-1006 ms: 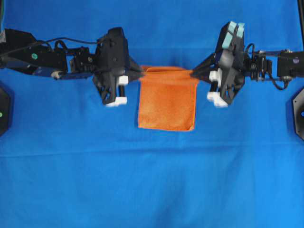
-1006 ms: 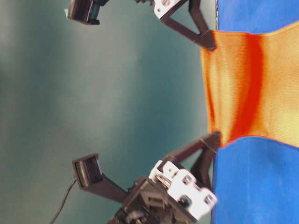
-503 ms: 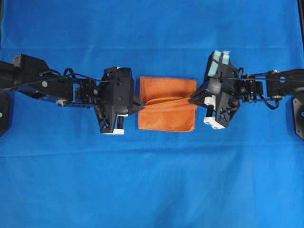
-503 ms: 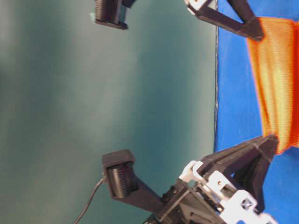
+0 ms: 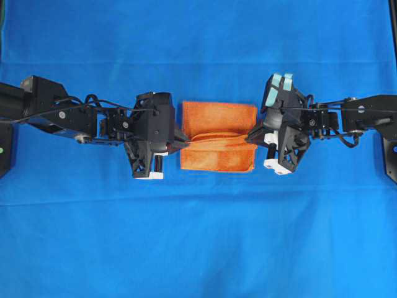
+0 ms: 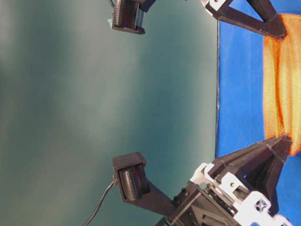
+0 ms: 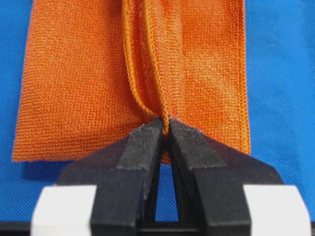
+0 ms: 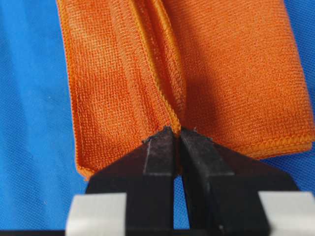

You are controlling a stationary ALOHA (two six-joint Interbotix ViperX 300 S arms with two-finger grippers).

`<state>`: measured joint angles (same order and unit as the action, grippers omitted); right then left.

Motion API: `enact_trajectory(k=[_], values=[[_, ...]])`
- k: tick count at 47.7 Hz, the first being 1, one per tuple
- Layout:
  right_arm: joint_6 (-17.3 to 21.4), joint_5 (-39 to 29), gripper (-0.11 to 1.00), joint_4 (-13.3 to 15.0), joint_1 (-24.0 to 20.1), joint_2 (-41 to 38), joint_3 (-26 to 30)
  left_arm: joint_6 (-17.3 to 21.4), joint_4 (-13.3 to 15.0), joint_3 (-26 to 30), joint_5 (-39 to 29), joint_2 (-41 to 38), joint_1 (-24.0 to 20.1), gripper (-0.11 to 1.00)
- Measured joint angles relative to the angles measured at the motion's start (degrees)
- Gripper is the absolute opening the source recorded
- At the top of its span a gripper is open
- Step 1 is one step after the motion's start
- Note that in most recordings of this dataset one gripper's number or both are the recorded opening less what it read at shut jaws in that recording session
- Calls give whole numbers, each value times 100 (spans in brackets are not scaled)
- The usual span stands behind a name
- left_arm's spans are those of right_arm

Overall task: Fold the orange towel.
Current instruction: 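Pull the top corners down toward the bottom edge, folding the strip, then open both grippers and withdraw them outward from the towel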

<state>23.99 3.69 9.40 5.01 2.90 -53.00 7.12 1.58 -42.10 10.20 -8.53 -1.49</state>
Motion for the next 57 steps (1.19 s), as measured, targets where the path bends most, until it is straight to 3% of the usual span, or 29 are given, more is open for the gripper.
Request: enact_trajectory(k=[3, 6, 13, 17, 21, 37, 57], values=[[0, 9, 5, -26, 0, 0, 9, -26, 9, 0, 44, 0, 0, 4], [0, 9, 20, -44, -9, -18, 26, -53, 9, -9, 62, 0, 0, 12], [-9, 0, 62, -53, -185, -18, 88, -202, 9, -26, -9, 9, 44, 54], [-9, -26, 64, -53, -360, -26, 149, -220, 9, -44, -158, 123, 114, 72], [-35, -105, 58, -53, -527, 9, 202, -211, 9, -35, -404, 360, 211, 70], [-62, -993, 59, 9, -633, 1020, 193, -141, 9, -325, -1354, 1775, 308, 63], [-70, -1468, 59, 387, -404, 3885, -650, -149, 0, -1661, -1424, 4702, 132, 63]])
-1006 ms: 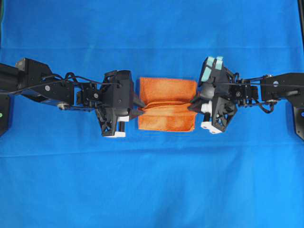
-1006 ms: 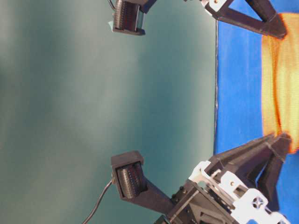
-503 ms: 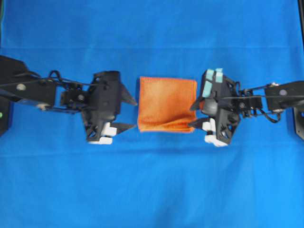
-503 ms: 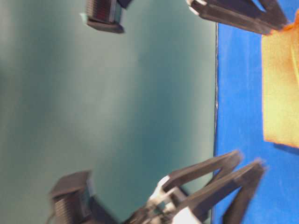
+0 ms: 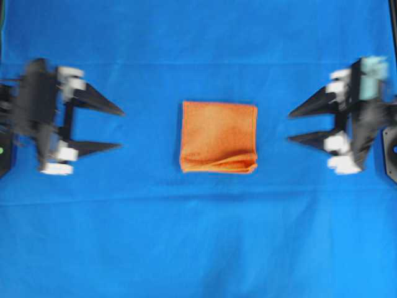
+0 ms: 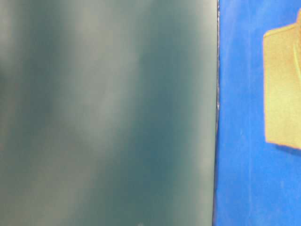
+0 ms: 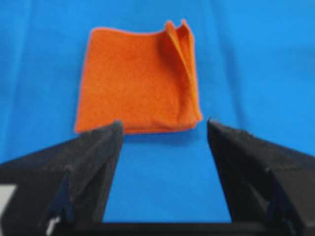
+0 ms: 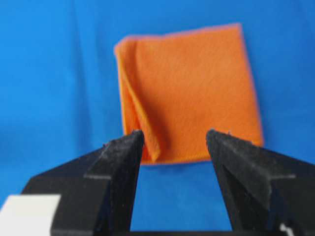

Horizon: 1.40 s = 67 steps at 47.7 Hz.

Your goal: Fold the orange towel.

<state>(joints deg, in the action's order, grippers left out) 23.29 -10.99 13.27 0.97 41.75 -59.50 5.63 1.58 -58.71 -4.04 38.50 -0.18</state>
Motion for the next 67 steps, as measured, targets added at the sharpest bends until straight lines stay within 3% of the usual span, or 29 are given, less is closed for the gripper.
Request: enact_trajectory(k=[15, 29, 42, 67], values=[[-9, -501, 59, 396, 0, 1661, -536, -62, 0, -809, -519, 2127, -44, 62], [0, -202, 59, 422, 44, 2549, -1406, -158, 9, -1556, -677, 3331, -53, 61], [35, 360, 58, 404, 290, 2505, -1793, -272, 9, -1670, -773, 3454, -53, 61], [35, 404, 58, 396, 308, 2479, -1802, -272, 0, -1670, -782, 3454, -53, 61]])
